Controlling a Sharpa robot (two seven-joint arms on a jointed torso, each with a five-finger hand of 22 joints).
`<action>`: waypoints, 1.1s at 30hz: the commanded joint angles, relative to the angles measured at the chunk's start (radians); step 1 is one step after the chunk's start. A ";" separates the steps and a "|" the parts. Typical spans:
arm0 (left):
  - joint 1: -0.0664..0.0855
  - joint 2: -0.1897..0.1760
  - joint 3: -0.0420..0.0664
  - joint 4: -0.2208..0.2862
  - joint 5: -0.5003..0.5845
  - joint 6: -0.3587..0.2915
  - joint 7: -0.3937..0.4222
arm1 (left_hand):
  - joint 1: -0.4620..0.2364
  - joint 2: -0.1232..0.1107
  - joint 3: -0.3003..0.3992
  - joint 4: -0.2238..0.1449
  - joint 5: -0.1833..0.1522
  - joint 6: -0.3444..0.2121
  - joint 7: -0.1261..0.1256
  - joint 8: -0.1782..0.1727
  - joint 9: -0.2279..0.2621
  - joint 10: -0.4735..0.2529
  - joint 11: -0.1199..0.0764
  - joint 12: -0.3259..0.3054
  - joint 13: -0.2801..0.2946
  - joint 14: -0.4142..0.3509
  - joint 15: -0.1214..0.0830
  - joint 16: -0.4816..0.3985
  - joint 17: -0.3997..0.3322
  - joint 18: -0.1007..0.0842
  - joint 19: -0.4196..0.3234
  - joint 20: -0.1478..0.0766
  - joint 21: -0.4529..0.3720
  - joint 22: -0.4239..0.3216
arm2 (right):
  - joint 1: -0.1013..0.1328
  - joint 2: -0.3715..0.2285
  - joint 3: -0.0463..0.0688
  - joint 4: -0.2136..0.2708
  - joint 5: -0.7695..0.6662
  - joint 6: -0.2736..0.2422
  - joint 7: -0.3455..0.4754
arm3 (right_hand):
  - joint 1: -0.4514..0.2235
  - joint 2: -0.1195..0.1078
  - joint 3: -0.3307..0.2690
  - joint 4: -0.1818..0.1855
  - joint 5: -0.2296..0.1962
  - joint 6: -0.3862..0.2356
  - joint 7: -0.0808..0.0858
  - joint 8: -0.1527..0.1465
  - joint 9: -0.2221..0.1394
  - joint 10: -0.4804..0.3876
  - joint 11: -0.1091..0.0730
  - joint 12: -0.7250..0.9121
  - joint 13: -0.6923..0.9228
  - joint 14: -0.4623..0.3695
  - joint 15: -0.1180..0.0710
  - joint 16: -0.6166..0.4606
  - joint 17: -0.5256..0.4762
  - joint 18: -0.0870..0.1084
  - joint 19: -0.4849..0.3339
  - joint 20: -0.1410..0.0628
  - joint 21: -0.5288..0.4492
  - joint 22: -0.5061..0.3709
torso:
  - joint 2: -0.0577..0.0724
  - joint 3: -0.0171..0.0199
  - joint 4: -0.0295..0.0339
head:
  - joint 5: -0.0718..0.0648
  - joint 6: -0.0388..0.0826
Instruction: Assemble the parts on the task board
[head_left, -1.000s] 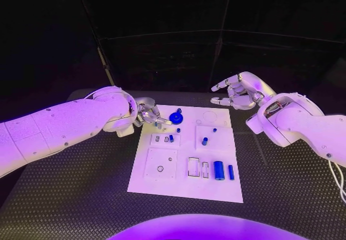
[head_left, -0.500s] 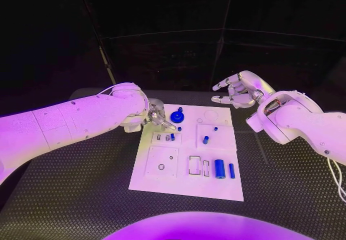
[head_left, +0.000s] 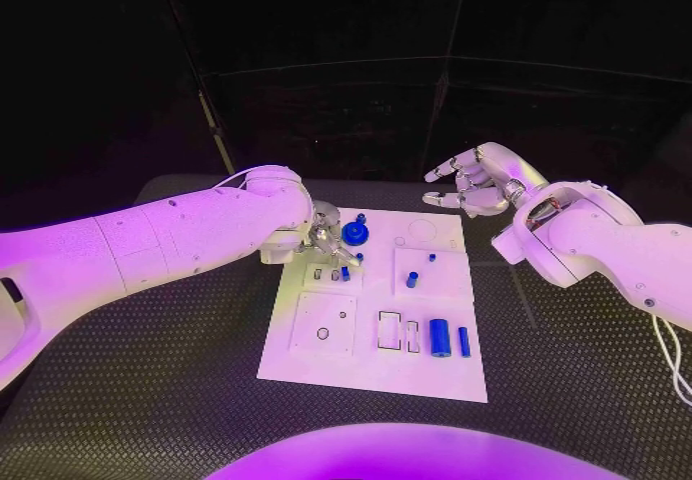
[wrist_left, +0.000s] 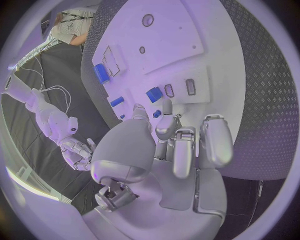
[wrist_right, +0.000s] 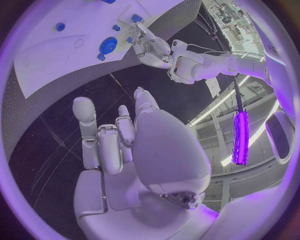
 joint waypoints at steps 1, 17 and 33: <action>0.002 0.006 0.000 -0.004 0.002 0.031 -0.010 | 0.004 0.010 -0.007 0.000 -0.003 -0.009 0.000 -0.005 0.002 -0.009 0.000 -0.004 0.000 0.104 0.005 0.003 0.263 -0.005 -0.005 0.001 -0.004 0.002 | 0.002 0.004 0.001 -0.002 0.002 0.011 -0.003 | -0.006 0.004 -0.005 -0.001 0.006 -0.001 -0.001 0.004 -0.001 -0.005 0.000 -0.004 -0.001 0.051 -0.009 -0.005 0.026 0.010 -0.004 0.000 -0.007 -0.001 | 0.000 -0.0001 0.0008 | -0.002 -0.001; 0.002 0.022 -0.004 -0.018 0.006 0.060 -0.012 | 0.017 0.016 -0.007 -0.002 -0.003 -0.009 0.001 -0.004 0.009 -0.011 0.002 -0.008 -0.004 0.104 0.006 0.003 0.263 -0.005 -0.006 0.003 -0.002 0.005 | 0.002 0.017 0.001 -0.014 0.002 0.021 -0.006 | -0.006 0.005 -0.006 -0.001 0.012 0.001 -0.002 0.006 -0.001 -0.005 0.000 -0.004 -0.003 0.051 -0.009 -0.006 0.024 0.011 -0.004 0.000 -0.009 -0.003 | 0.001 -0.0014 -0.0004 | -0.001 -0.008; 0.002 0.034 -0.013 -0.030 0.006 0.066 -0.014 | 0.045 0.026 -0.006 -0.005 -0.003 -0.011 0.002 -0.002 0.020 -0.011 0.002 -0.009 -0.003 0.104 0.008 0.003 0.263 -0.004 -0.007 0.006 -0.001 0.008 | 0.002 0.023 0.001 -0.020 0.002 0.025 -0.007 | -0.005 0.007 -0.006 -0.001 0.017 0.001 -0.002 0.007 -0.001 -0.005 0.000 -0.004 -0.003 0.051 -0.009 -0.007 0.024 0.011 -0.004 0.000 -0.010 -0.005 | 0.002 -0.0011 0.0005 | -0.002 -0.016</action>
